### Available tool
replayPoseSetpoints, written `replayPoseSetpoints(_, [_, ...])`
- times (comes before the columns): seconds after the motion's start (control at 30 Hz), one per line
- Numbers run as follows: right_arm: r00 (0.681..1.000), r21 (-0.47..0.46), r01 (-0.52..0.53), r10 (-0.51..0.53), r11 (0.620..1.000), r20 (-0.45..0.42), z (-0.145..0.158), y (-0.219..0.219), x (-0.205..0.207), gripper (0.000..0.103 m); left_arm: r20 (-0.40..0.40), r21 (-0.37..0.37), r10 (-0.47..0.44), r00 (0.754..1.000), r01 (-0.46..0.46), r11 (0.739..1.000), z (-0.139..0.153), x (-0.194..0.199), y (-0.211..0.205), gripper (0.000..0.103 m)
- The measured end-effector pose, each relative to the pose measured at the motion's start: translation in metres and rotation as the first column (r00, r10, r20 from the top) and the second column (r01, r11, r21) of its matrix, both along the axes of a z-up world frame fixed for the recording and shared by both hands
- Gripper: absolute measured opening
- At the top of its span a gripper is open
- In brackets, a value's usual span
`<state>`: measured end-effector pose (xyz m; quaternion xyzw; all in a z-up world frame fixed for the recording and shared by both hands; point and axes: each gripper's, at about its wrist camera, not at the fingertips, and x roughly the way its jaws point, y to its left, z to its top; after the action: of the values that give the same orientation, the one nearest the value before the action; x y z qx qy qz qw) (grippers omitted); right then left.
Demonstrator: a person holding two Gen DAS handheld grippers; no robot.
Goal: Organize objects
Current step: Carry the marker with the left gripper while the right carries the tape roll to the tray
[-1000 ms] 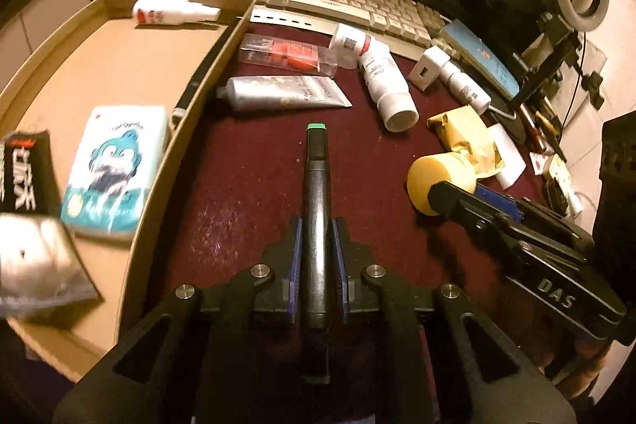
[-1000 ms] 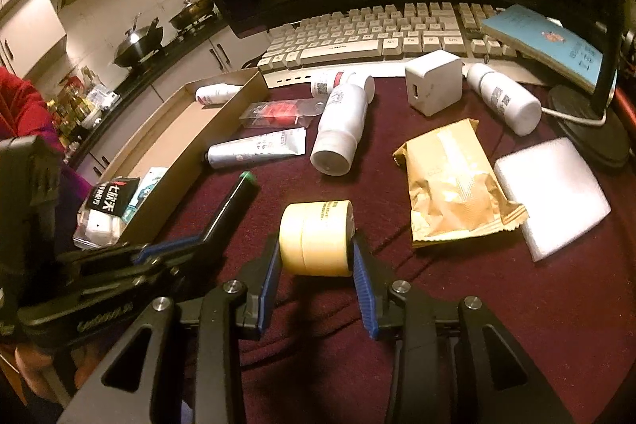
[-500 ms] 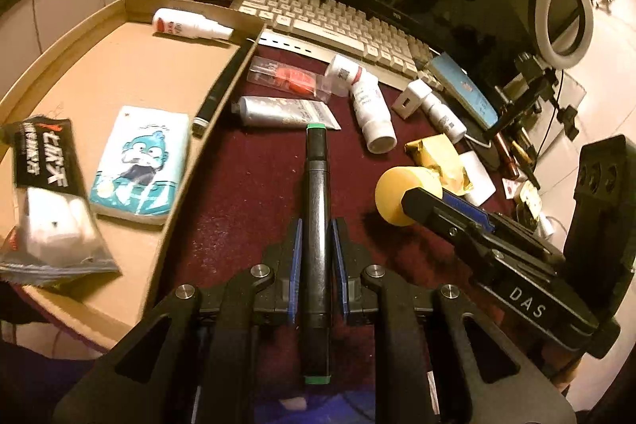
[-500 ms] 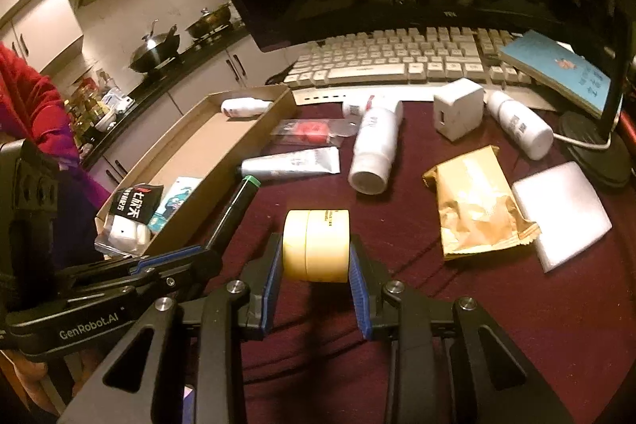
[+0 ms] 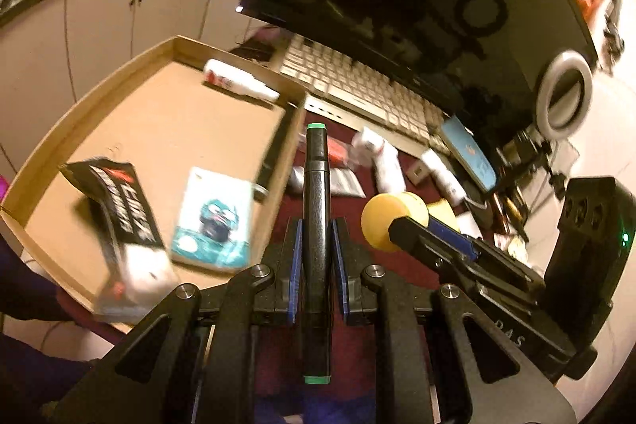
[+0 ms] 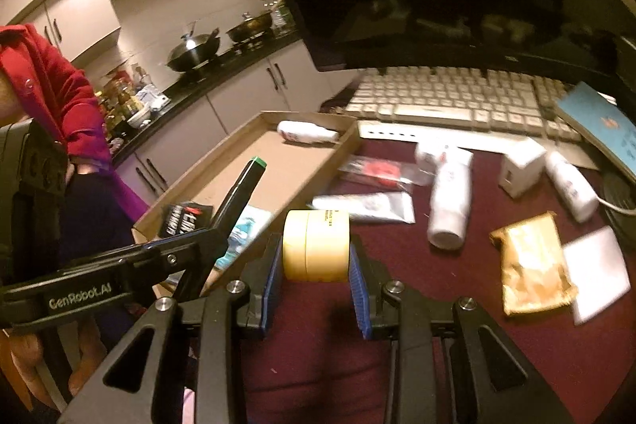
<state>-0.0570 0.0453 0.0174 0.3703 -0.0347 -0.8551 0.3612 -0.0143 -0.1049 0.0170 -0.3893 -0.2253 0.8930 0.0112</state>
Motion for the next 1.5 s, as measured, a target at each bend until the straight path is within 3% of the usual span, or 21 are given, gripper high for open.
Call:
replayPoseSetpoints(0.3, [0.998,0.007,-0.058,0.058,0.998,0.008,0.003,-0.048,-0.023,0.031,0.024,-0.027,0.101,0.995,-0.100,0.995,0.002,-0.025,-0.047,0.014])
replayPoseSetpoints(0.63, [0.995,0.034,-0.087,0.085,0.996,0.055,-0.010,-0.088,-0.054,0.031,0.103,-0.055,0.214,0.971,-0.210,0.976,-0.021,-0.049,-0.084,0.014])
replayPoseSetpoints(1.03, [0.994,0.097,-0.081,0.073,0.992,0.079,-0.033,-0.126,-0.079,0.031,0.155,-0.083,0.257,0.954,-0.247,0.965,-0.042,-0.059,-0.095,0.014])
replayPoseSetpoints(1.5, [0.994,0.108,-0.077,0.068,0.991,0.085,-0.042,-0.129,-0.079,0.031,0.186,-0.064,0.270,0.945,-0.263,0.963,-0.049,-0.062,-0.092,0.014])
